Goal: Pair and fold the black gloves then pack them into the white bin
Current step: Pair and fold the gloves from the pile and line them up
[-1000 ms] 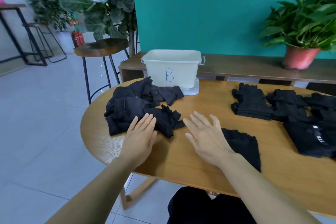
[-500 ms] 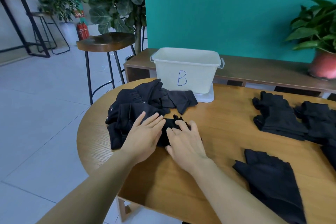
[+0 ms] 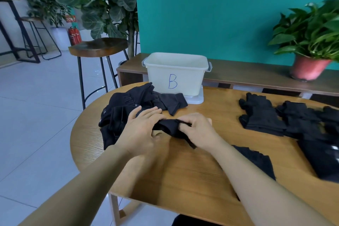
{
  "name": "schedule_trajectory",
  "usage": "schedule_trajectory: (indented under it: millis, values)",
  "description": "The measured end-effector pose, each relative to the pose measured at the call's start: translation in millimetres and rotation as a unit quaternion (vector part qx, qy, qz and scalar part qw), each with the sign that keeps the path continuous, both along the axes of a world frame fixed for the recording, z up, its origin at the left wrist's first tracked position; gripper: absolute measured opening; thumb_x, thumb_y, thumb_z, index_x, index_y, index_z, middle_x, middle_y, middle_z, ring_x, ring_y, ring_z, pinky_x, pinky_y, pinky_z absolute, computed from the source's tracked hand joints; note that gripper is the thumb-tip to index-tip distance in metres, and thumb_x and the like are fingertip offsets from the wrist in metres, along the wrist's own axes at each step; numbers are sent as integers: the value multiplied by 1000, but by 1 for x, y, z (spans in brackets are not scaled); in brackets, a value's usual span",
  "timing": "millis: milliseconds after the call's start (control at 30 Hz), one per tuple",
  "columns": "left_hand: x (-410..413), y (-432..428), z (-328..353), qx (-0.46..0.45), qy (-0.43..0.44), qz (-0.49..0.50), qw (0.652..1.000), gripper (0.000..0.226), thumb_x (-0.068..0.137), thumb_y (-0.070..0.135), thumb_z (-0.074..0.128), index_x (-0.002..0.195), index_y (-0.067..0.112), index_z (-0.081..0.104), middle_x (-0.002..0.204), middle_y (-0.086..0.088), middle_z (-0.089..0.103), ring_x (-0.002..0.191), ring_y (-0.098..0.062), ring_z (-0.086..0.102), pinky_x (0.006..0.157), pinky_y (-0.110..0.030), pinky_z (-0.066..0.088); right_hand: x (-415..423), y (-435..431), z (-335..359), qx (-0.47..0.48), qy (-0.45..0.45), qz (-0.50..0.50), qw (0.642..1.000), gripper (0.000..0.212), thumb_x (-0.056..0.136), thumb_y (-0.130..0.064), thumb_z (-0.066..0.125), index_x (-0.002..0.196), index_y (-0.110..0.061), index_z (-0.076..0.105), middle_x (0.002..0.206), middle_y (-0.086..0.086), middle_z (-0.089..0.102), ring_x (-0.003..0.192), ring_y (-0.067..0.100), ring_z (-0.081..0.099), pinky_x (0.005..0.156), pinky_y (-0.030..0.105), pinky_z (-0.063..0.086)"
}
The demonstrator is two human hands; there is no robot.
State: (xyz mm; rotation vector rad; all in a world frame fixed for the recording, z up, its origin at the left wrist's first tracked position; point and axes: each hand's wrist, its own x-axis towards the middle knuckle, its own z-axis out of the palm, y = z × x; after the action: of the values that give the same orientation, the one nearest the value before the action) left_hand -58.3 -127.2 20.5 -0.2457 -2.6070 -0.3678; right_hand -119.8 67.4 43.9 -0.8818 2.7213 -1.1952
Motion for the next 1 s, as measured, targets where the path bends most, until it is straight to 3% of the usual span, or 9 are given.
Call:
schedule_trajectory:
  millis: [133, 233, 333, 467, 533, 600, 700, 833, 1000]
  values:
    - [10, 31, 44, 154, 13, -16, 988, 9, 88, 23, 71, 96, 27, 69, 85, 18, 67, 87, -4, 59, 109, -39, 35, 7, 40, 32, -66, -98, 31, 992, 20, 94, -20, 58, 93, -28, 76, 90, -3, 75, 93, 20, 70, 103, 46, 44]
    - [16, 56, 76, 258, -50, -41, 964, 7, 86, 21, 72, 94, 19, 73, 83, 6, 72, 84, -14, 65, 86, -41, 53, 26, 74, 64, -121, -137, 34, 983, 37, 89, 7, 53, 117, -12, 69, 112, 3, 72, 102, 10, 66, 80, 11, 51]
    - [18, 80, 97, 314, -119, -57, 940, 14, 87, 21, 72, 99, 15, 75, 90, 0, 76, 90, -16, 70, 87, -45, 56, 43, 100, 84, -149, -139, 51, 978, 55, 78, -4, 59, 131, -16, 58, 123, -5, 65, 114, 2, 58, 73, 4, 46]
    - [23, 114, 113, 360, -156, -61, 918, 9, 86, 24, 74, 92, 17, 76, 88, -2, 76, 89, -18, 71, 85, -41, 58, 59, 117, 92, -153, -92, -24, 984, 23, 91, -16, 65, 114, -19, 68, 102, -7, 72, 96, 8, 67, 79, 21, 55]
    - [27, 127, 117, 382, -175, -72, 904, 3, 87, 22, 74, 90, 22, 75, 90, 2, 76, 89, -15, 72, 79, -28, 58, 62, 127, 92, -155, -61, -67, 984, 12, 93, -21, 65, 98, -14, 73, 81, -11, 73, 75, 2, 67, 69, 22, 54]
    - [32, 136, 120, 401, -196, -101, 889, 11, 87, 19, 74, 98, 19, 75, 94, 0, 77, 93, -15, 72, 81, -26, 58, 66, 139, 95, -169, -64, -89, 979, 17, 95, -20, 62, 91, -7, 73, 67, -10, 68, 60, 0, 60, 59, 18, 48]
    - [35, 146, 122, 425, -213, -154, 866, 21, 87, 8, 72, 103, 21, 73, 100, 0, 76, 96, -14, 72, 87, -28, 56, 74, 154, 104, -226, -83, -87, 967, 20, 96, -20, 62, 84, -8, 71, 77, 0, 73, 67, 10, 65, 58, 23, 52]
    - [33, 160, 117, 370, -192, -133, 899, 24, 83, 5, 75, 92, 28, 74, 94, 4, 77, 92, -12, 72, 87, -32, 56, 79, 162, 111, -177, -88, -72, 978, 22, 98, -21, 59, 83, -10, 71, 76, 1, 73, 65, 7, 66, 57, 20, 51]
    - [32, 172, 122, 396, -169, -139, 892, 19, 82, 5, 76, 92, 21, 76, 92, 2, 77, 91, -16, 73, 84, -33, 58, 76, 180, 122, -229, -90, -85, 965, 22, 96, -22, 63, 85, -5, 72, 84, 8, 76, 76, 19, 69, 72, 37, 58]
